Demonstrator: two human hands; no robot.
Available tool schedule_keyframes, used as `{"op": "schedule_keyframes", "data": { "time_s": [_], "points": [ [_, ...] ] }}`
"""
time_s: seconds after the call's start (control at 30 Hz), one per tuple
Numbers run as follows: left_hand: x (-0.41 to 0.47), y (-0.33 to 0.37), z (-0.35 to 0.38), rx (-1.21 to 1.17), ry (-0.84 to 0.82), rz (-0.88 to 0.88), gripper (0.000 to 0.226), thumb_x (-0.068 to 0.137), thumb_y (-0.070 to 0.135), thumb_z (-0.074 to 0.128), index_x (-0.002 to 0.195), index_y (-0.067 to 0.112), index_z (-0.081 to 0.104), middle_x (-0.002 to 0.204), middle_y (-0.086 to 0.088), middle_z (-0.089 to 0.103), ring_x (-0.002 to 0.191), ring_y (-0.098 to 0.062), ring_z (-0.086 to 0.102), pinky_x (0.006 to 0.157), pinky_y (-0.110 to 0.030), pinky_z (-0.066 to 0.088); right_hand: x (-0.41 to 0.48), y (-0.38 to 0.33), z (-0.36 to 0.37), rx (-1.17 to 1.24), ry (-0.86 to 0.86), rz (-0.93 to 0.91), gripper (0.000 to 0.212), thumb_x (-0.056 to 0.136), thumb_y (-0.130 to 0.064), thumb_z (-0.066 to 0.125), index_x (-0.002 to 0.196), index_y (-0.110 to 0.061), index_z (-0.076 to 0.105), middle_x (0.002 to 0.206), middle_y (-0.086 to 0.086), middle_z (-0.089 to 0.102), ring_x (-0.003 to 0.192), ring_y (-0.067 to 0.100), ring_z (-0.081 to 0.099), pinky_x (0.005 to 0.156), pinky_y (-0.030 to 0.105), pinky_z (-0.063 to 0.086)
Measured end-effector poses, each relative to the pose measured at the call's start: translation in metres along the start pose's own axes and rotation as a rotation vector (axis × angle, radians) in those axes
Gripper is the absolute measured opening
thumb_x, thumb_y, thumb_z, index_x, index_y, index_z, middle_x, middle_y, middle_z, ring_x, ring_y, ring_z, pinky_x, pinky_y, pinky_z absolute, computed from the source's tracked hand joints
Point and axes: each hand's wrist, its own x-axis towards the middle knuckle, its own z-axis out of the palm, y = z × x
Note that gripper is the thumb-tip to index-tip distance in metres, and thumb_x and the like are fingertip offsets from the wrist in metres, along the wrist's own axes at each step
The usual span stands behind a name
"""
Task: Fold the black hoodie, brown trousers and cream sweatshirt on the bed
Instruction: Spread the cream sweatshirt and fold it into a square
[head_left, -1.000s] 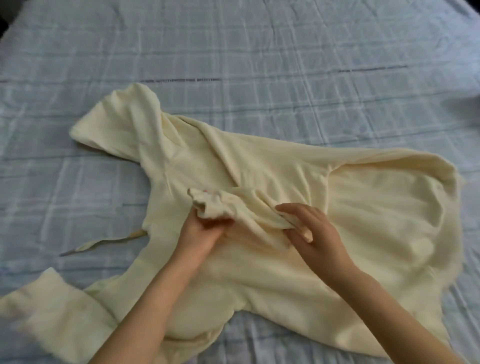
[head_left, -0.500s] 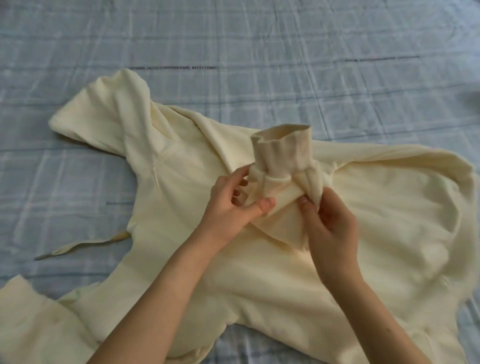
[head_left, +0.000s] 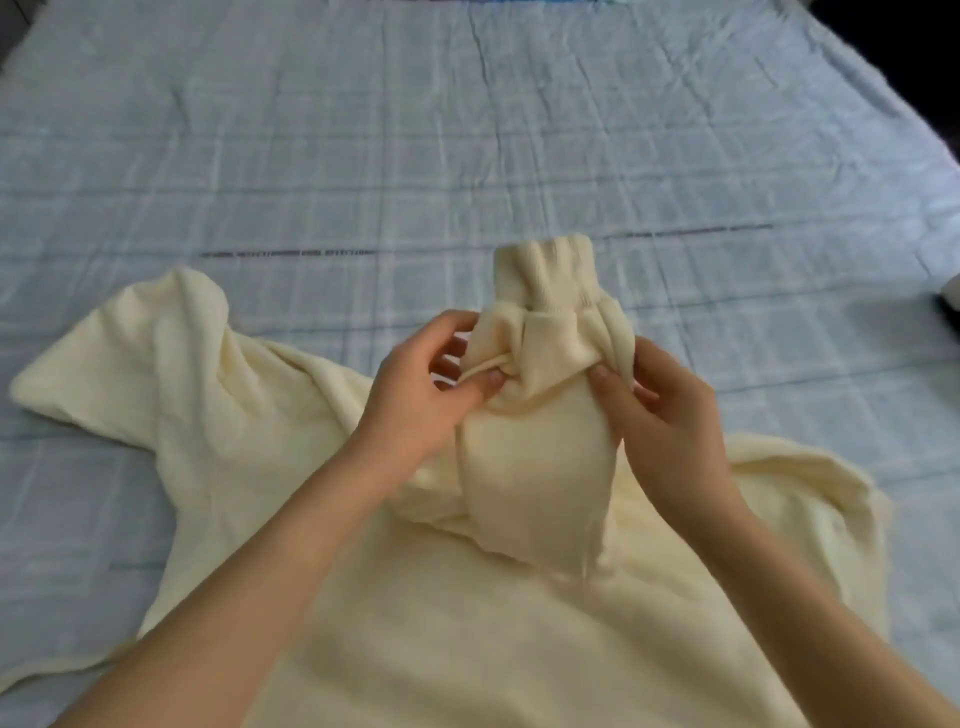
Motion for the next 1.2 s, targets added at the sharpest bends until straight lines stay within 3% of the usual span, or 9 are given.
{"op": "schedule_keyframes", "data": {
  "time_s": [0.17, 0.23, 0.3, 0.43, 0.6, 0.77, 0.87, 0.97, 1.2],
  "points": [
    [0.163, 0.051, 0.029, -0.018, 0.175, 0.053, 0.04, 0.087, 0.01, 0.073, 0.124, 0.009, 0.057, 0.112, -0.005, 0.064, 0.088, -0.013, 0.063, 0.079, -0.023, 0.051, 0.188, -0.03, -0.026, -0.063, 0.207, -0.031, 0.019, 0.096, -0.009, 0.061, 0.105, 0.006, 0.066, 0.081, 0.011, 0.054, 0.077, 0.018, 0.047, 0.07, 0.037, 0.044],
    [0.202, 0.059, 0.039, -0.012, 0.156, 0.064, 0.061, 0.092, 0.016, 0.066, 0.147, 0.015, 0.04, 0.144, -0.005, 0.048, 0.121, -0.018, 0.054, 0.101, -0.02, 0.042, 0.241, -0.032, -0.039, 0.037, 0.211, 0.062, 0.042, 0.099, -0.011, 0.056, 0.14, -0.002, 0.051, 0.11, 0.015, 0.062, 0.092, 0.024, 0.057, 0.091, 0.041, 0.052],
    [0.211, 0.044, 0.05, 0.259, 0.105, 0.163, 0.067, 0.094, 0.018, 0.06, 0.153, 0.019, 0.03, 0.156, -0.005, 0.033, 0.14, -0.018, 0.037, 0.108, -0.016, 0.026, 0.257, -0.015, -0.043, -0.206, 0.186, 0.121, 0.062, 0.101, -0.019, 0.054, 0.157, -0.014, 0.029, 0.15, 0.015, 0.047, 0.127, 0.027, 0.054, 0.111, 0.041, 0.041],
    [0.156, -0.038, 0.082, 0.764, -0.047, 0.268, 0.056, 0.099, 0.021, 0.048, 0.152, 0.014, 0.033, 0.159, -0.008, 0.032, 0.146, -0.026, 0.029, 0.119, -0.037, 0.018, 0.182, 0.061, -0.013, -0.658, -0.042, -0.098, 0.057, 0.104, -0.022, 0.048, 0.157, -0.016, 0.03, 0.161, 0.011, 0.033, 0.147, 0.028, 0.034, 0.117, 0.037, 0.026],
    [0.127, -0.122, 0.094, 1.181, -0.198, 0.123, 0.057, 0.103, 0.047, 0.023, 0.157, 0.031, 0.016, 0.165, 0.001, 0.016, 0.152, -0.02, 0.012, 0.121, -0.043, 0.001, 0.118, 0.148, 0.012, -1.092, -0.268, -0.152, 0.058, 0.107, -0.045, 0.027, 0.161, -0.033, 0.011, 0.169, -0.006, 0.011, 0.156, 0.02, 0.005, 0.125, 0.043, 0.001],
    [0.134, -0.123, 0.091, 1.172, -0.276, 0.119, 0.057, 0.103, 0.049, 0.022, 0.157, 0.035, 0.011, 0.166, 0.0, 0.01, 0.152, -0.02, 0.007, 0.121, -0.042, -0.001, 0.123, 0.154, 0.002, -1.119, -0.279, -0.141, 0.055, 0.105, -0.048, 0.03, 0.159, -0.036, 0.022, 0.166, -0.003, 0.022, 0.151, 0.025, 0.022, 0.122, 0.045, 0.014],
    [0.107, -0.106, 0.072, 1.117, -0.234, 0.303, 0.058, 0.1, 0.046, 0.022, 0.154, 0.026, 0.03, 0.161, -0.005, 0.027, 0.149, -0.026, 0.022, 0.12, -0.049, 0.011, 0.095, 0.144, -0.014, -1.179, -0.275, -0.147, 0.058, 0.104, -0.05, 0.027, 0.159, -0.034, 0.023, 0.165, 0.002, 0.026, 0.148, 0.028, 0.028, 0.12, 0.047, 0.022],
    [0.058, -0.109, 0.081, 1.062, -0.243, 0.362, 0.058, 0.098, 0.043, 0.029, 0.151, 0.021, 0.04, 0.159, -0.007, 0.033, 0.147, -0.029, 0.029, 0.119, -0.052, 0.018, 0.054, 0.155, -0.033, -1.223, -0.291, -0.155, 0.058, 0.103, -0.052, 0.022, 0.159, -0.039, 0.021, 0.167, -0.004, 0.021, 0.155, 0.027, 0.015, 0.125, 0.05, 0.011],
    [0.048, -0.129, 0.098, 1.152, -0.383, 0.207, 0.068, 0.093, 0.052, 0.012, 0.156, 0.028, 0.019, 0.165, -0.001, 0.009, 0.153, -0.022, 0.007, 0.121, -0.047, 0.005, 0.057, 0.163, -0.055, -1.212, -0.299, -0.007, 0.056, 0.105, -0.051, 0.022, 0.158, -0.046, 0.008, 0.169, -0.011, 0.01, 0.156, 0.022, 0.0, 0.126, 0.039, -0.003]
  ]
}}
